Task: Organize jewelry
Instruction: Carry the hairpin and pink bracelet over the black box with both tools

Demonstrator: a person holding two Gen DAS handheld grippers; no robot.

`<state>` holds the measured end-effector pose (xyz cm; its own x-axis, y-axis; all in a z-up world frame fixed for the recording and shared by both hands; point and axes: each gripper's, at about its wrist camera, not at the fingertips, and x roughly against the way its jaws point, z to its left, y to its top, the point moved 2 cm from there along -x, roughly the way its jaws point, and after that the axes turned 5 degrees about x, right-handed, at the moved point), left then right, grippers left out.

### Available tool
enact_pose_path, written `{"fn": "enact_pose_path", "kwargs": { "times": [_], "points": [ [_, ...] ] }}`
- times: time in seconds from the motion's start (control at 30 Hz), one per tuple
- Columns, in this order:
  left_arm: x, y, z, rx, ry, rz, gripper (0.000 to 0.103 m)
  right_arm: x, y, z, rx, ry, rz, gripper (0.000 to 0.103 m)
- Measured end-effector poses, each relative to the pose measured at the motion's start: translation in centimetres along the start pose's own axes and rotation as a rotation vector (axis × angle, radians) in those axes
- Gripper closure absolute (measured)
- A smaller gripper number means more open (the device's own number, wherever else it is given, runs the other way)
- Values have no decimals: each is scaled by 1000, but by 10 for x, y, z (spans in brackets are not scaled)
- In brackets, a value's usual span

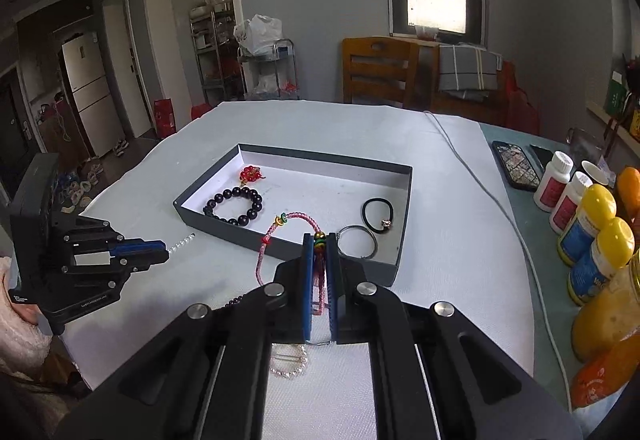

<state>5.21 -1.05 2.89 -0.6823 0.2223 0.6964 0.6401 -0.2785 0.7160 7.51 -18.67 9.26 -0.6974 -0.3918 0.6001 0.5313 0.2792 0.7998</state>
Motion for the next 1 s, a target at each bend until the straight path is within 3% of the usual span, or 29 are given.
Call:
{"fn": "enact_pose_path", "kwargs": {
  "times": [0.27, 0.5, 0.8, 1.0],
  "points": [
    [6, 19, 10, 17, 11, -45, 96, -15, 27, 3, -1, 22, -20, 97],
    [-5, 70, 23, 34, 38, -111, 96, -40, 69, -7, -45, -2, -72, 97],
    [-54, 130, 37, 97, 80, -139, 96, -96, 90, -39, -187, -63, -62, 97],
    [-101, 140, 42, 139, 112, -99, 96, -132, 74, -44, -186, -84, -1, 97]
  ]
}}
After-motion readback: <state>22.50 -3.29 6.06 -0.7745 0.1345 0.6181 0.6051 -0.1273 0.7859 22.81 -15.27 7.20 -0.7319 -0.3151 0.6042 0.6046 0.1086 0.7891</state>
